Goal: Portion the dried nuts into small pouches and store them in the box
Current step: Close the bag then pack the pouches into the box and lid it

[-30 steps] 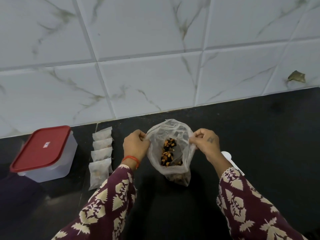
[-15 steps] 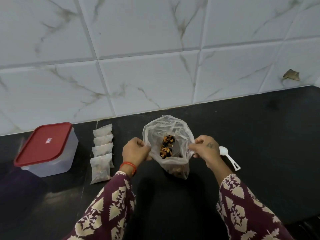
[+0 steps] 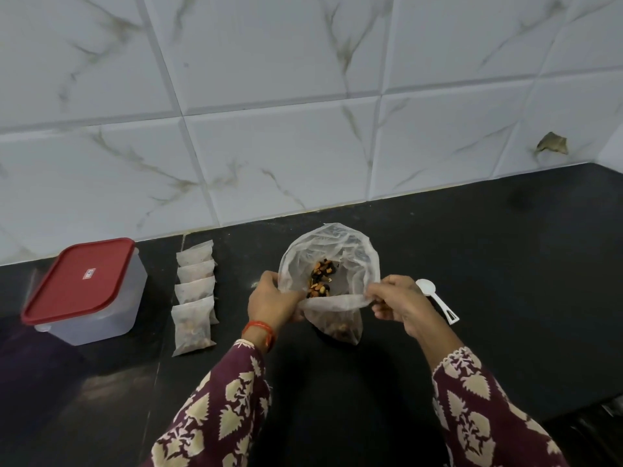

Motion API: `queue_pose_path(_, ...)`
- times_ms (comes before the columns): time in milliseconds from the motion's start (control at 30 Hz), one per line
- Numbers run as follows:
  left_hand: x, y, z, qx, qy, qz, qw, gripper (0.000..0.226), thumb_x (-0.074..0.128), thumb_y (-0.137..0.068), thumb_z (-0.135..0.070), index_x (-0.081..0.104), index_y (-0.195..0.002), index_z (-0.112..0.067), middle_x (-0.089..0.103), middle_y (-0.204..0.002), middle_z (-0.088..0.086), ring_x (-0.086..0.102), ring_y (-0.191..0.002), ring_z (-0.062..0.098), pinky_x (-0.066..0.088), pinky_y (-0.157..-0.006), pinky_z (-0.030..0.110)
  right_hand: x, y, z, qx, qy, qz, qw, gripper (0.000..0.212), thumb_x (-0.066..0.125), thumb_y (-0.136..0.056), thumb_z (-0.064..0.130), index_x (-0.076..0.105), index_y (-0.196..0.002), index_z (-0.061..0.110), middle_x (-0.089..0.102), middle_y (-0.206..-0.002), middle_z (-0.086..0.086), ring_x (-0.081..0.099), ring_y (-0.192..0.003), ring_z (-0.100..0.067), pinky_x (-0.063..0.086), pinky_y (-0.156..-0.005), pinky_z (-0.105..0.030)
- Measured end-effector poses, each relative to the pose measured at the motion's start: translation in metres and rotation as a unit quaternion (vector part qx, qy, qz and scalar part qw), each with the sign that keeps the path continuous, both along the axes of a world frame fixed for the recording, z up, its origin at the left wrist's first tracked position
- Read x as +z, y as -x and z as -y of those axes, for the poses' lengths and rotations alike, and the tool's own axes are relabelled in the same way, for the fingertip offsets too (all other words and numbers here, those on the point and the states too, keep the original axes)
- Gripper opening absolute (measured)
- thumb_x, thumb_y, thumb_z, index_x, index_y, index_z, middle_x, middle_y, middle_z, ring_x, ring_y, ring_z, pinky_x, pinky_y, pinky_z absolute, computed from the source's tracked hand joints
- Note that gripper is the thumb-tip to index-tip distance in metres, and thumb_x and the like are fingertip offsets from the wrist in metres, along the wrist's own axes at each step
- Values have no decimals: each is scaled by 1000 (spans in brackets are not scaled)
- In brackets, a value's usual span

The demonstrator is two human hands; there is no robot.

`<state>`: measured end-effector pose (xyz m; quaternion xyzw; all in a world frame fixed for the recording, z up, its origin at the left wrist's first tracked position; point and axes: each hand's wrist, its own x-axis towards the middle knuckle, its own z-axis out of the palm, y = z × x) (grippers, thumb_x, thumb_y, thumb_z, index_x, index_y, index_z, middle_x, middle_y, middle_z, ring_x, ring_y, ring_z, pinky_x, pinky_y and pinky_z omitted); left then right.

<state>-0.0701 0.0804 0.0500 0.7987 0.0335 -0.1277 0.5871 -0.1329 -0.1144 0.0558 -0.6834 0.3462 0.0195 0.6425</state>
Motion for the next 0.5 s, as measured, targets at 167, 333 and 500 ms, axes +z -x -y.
queue_pose_path(167, 9, -3, -2, -28, 62, -78, 995, 27, 62, -83, 1, 47, -92, -19, 55, -105, 9, 63, -92, 25, 59, -63, 30, 10, 7, 1, 45, -113, 14, 992, 31, 73, -75, -4, 60, -103, -1, 69, -99, -18, 69, -88, -27, 60, -70, -33)
queue_pose_path(333, 17, -5, 3, 9, 47, 2, 999, 31, 65, -76, 7, 51, -90, -17, 60, -97, 12, 63, -74, 20, 53, -58, 26, 19, 1, -5, -14, 13, 32, 999, 16, 72, -75, -3, 59, -82, 3, 65, -75, -12, 63, -61, -17, 54, -54, -24)
queue_pose_path(500, 16, -8, 0, -11, 25, -16, 999, 21, 65, -83, -7, 54, -99, -15, 58, -101, 6, 63, -89, 21, 58, -74, 36, 27, 4, 1, 60, 74, 10, 995, 14, 74, -79, 10, 63, -86, 5, 68, -89, -12, 67, -78, -19, 57, -59, -27)
